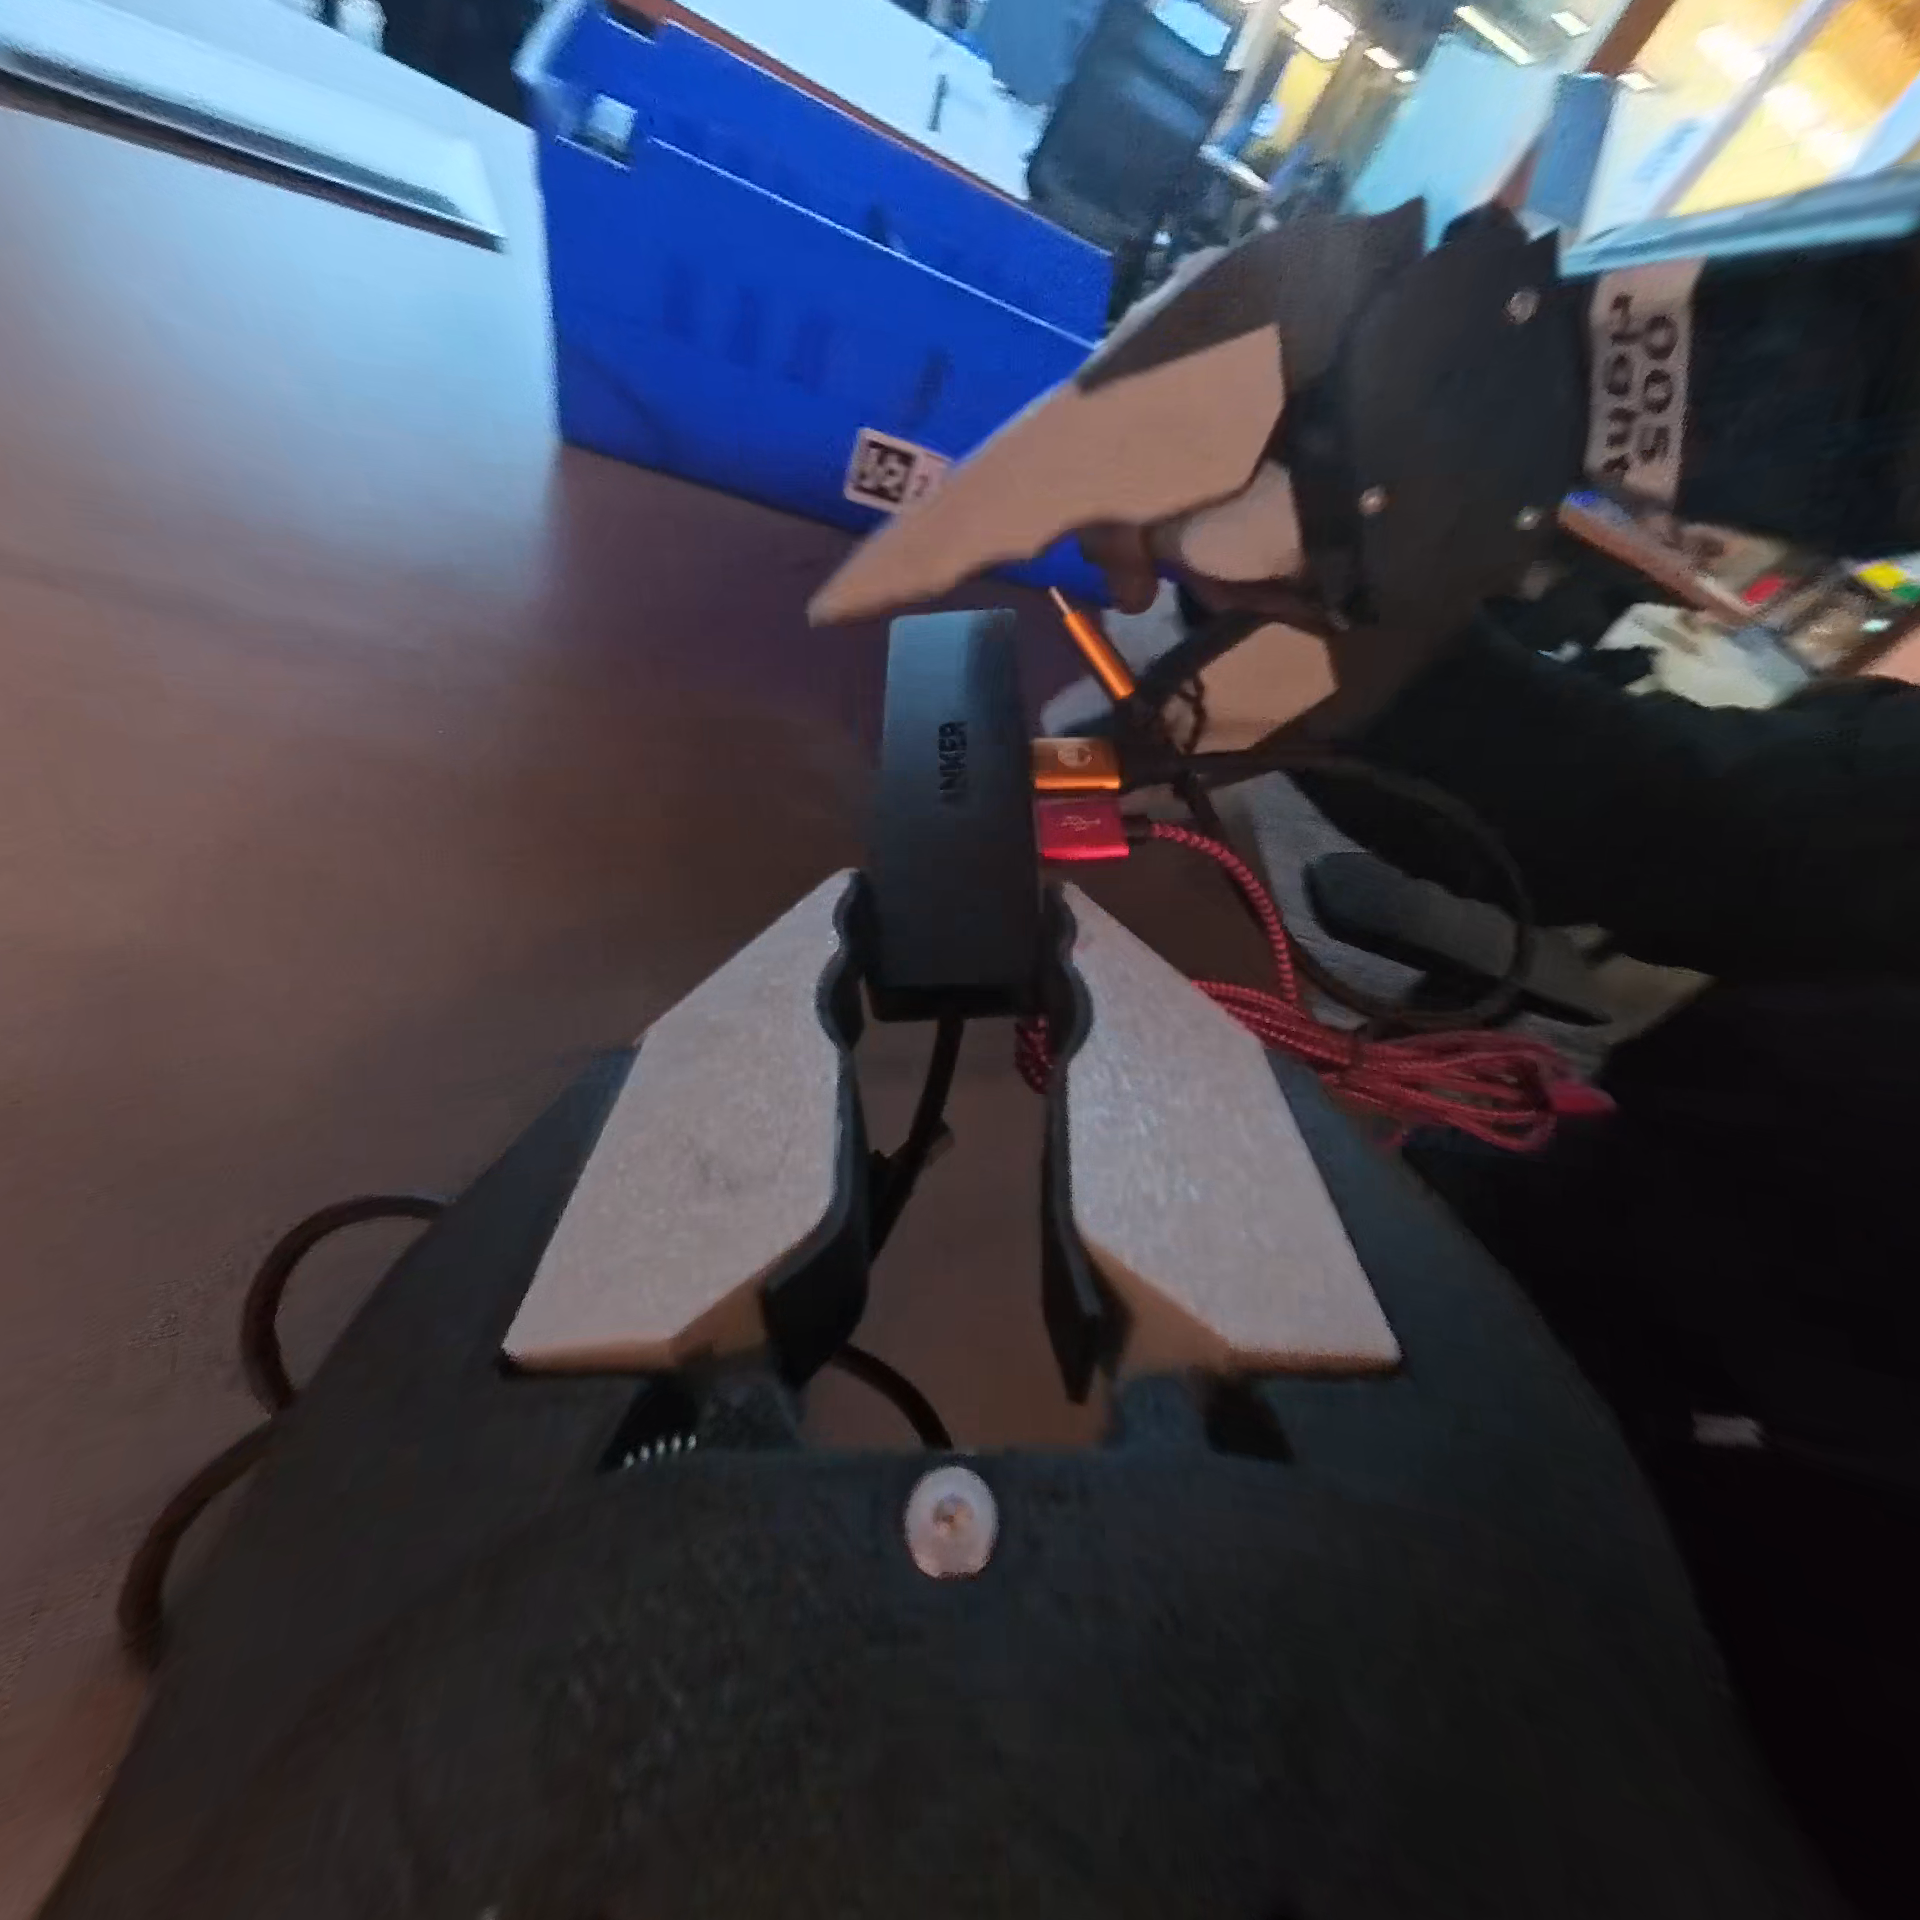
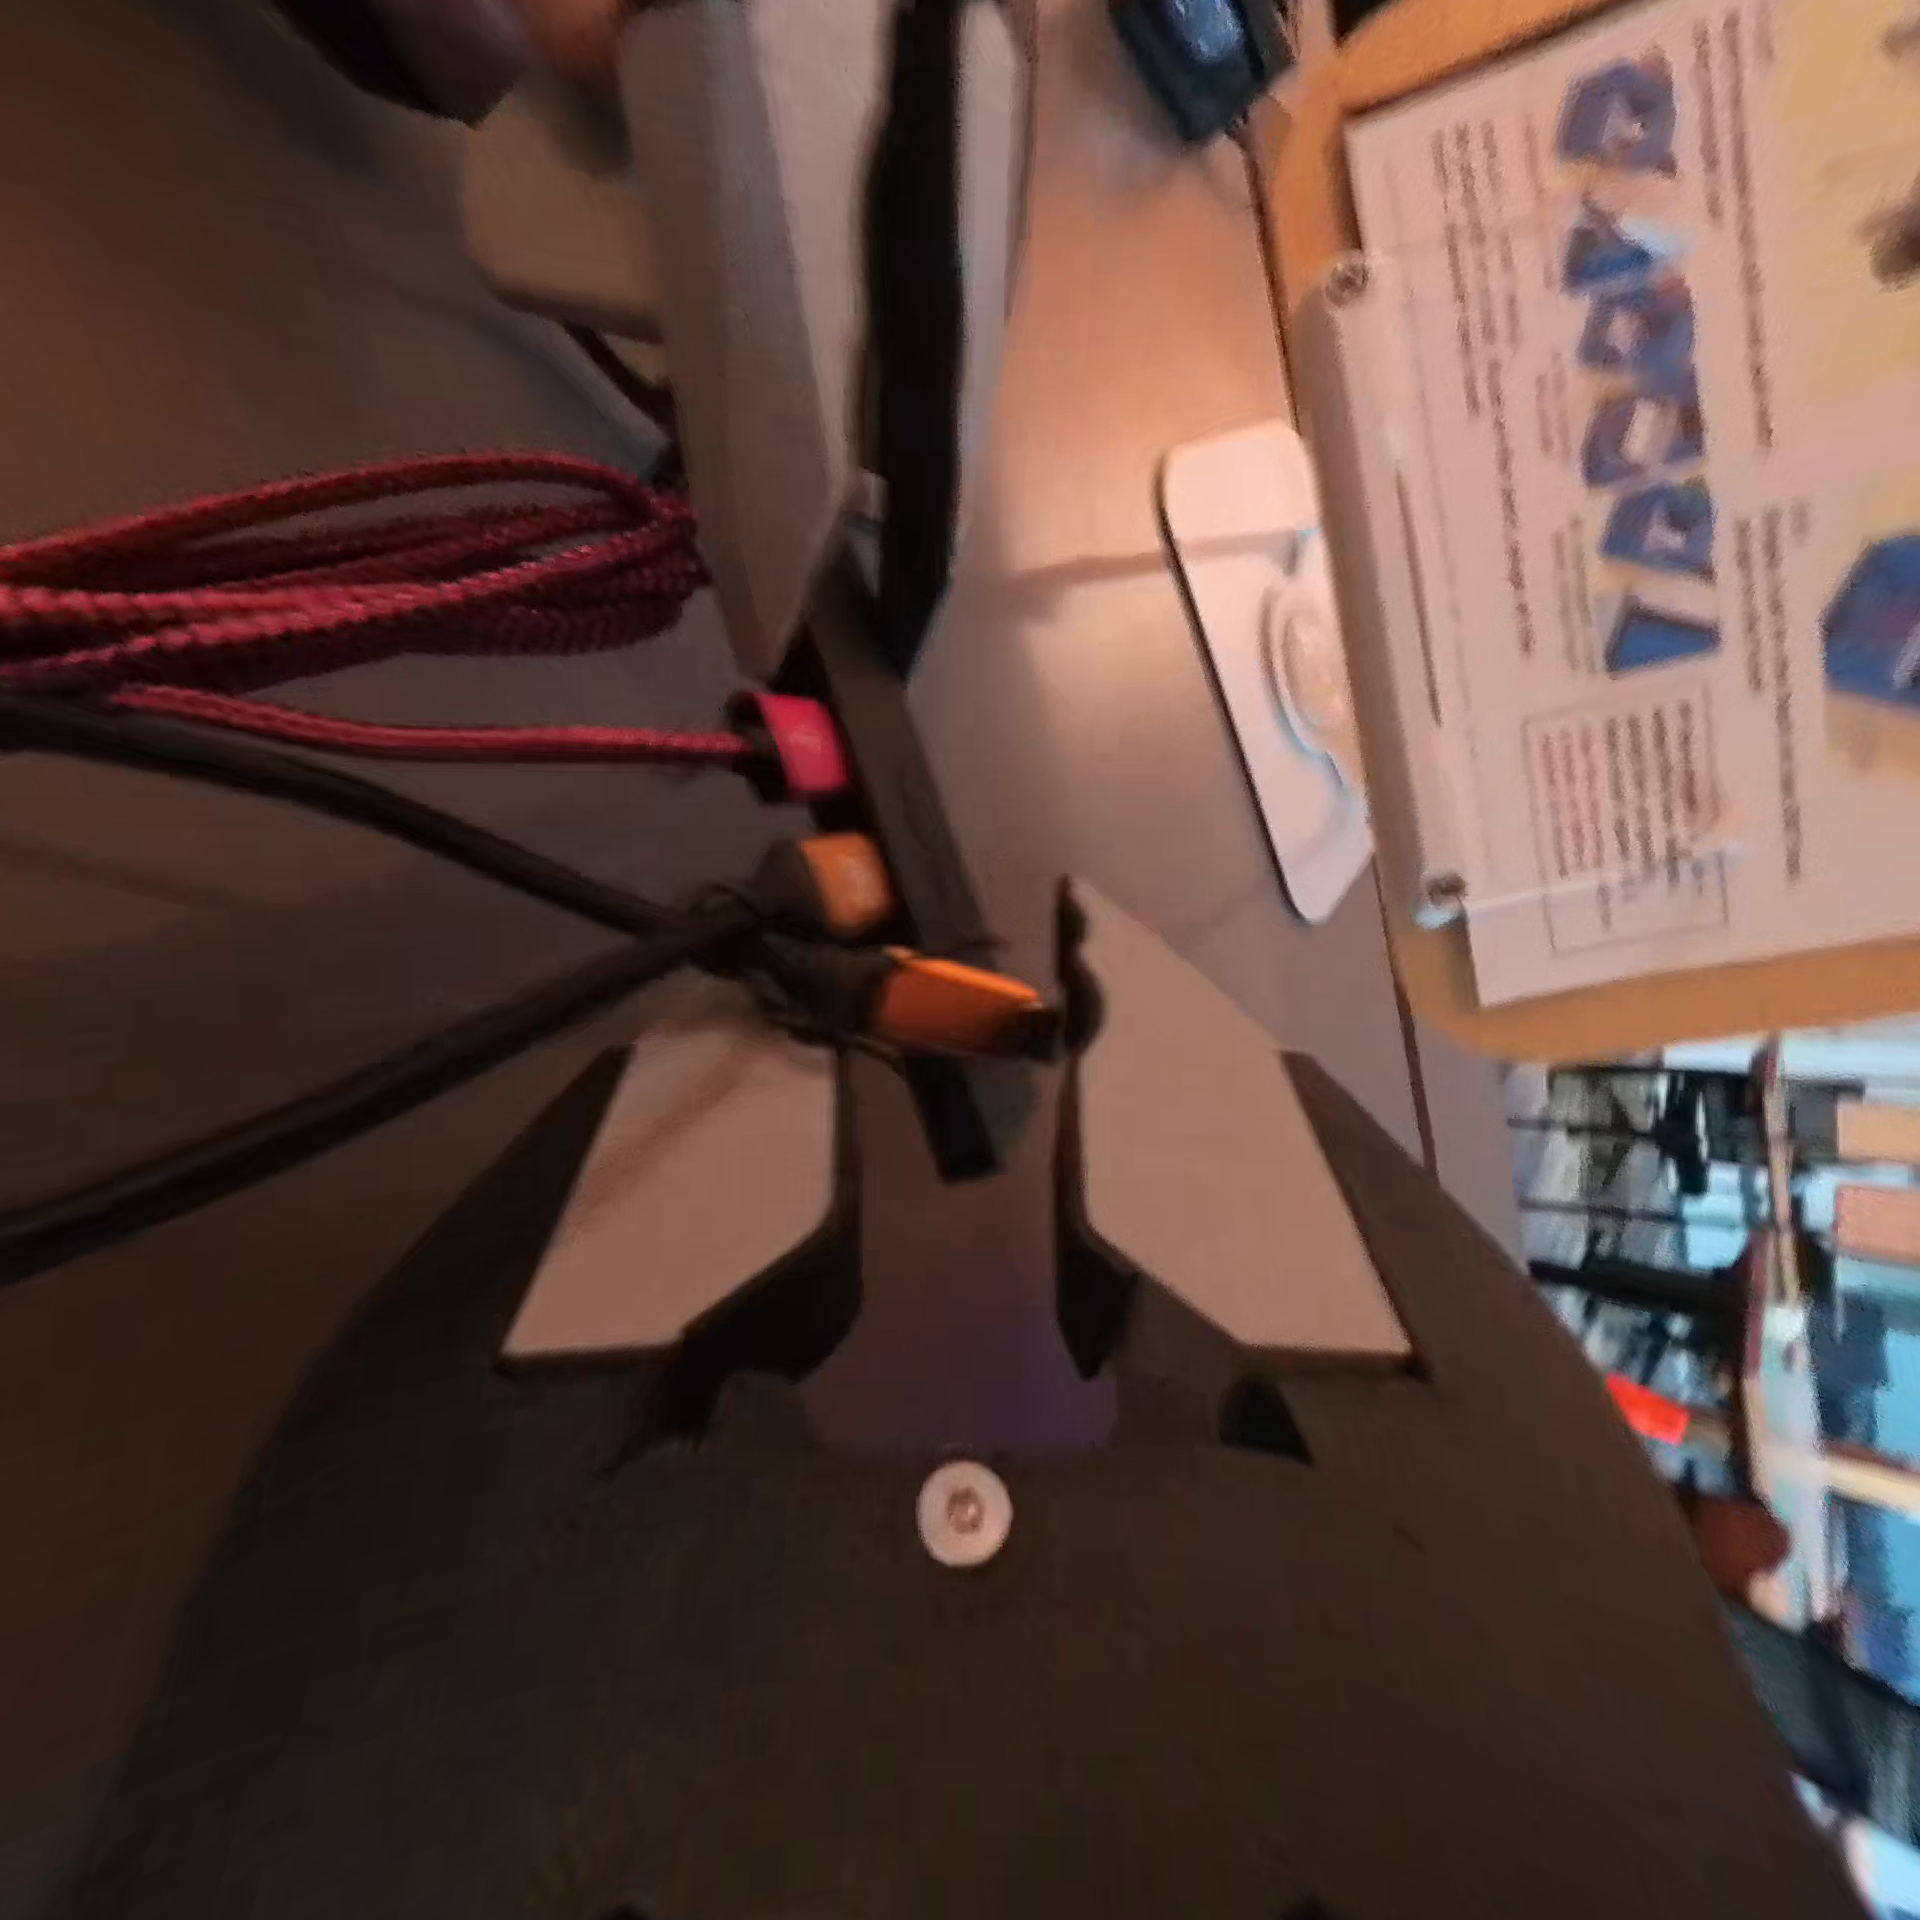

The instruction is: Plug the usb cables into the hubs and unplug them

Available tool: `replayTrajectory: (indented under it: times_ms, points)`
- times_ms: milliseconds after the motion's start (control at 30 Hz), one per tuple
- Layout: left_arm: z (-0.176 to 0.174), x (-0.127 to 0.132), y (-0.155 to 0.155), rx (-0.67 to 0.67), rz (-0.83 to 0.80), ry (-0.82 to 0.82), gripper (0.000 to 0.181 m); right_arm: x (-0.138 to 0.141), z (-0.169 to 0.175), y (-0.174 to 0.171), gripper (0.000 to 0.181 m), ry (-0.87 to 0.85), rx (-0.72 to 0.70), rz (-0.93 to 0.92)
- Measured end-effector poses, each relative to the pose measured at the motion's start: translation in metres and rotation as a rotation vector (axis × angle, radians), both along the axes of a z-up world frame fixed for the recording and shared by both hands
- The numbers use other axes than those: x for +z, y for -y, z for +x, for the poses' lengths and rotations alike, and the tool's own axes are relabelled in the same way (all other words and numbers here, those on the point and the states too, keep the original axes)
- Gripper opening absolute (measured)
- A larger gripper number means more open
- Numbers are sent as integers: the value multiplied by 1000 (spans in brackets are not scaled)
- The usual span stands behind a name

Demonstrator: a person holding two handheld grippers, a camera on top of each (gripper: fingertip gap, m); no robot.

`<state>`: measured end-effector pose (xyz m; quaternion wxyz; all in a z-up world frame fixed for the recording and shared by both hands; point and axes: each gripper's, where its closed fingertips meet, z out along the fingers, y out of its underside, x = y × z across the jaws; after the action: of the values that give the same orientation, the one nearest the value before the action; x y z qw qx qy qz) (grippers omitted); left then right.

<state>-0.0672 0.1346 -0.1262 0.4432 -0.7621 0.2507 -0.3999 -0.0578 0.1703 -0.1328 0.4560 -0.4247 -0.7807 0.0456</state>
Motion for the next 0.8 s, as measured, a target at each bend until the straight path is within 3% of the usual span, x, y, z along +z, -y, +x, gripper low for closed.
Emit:
replayTrajectory:
  times_ms: [100, 200, 400, 467, 633, 733, 800]
  points:
    - [2, -2, 3, -21, -17, 14, 31, 2, -1, 5, 24, 11, -4, 50]
    - [1, 16, 4, -36, 3, 120, 31, 12, 8, 6, 19, -12, -42, 7]
    - [-52, 57, -7, 147, 139, 251, 26, 78, 66, -36, 10, -189, -241, -50]
    - [-64, 52, -13, 216, 139, 213, 24, 114, 98, -67, 9, -282, -354, -71]
    - [-56, 35, -17, 200, 89, 168, 21, 184, 182, -134, 8, -490, -578, -143]
    - [-51, 18, -19, 195, 60, 95, 20, 201, 221, -159, 8, -549, -663, -166]
    - [-48, 7, -21, 193, 39, 60, 19, 197, 236, -174, 9, -519, -692, -189]
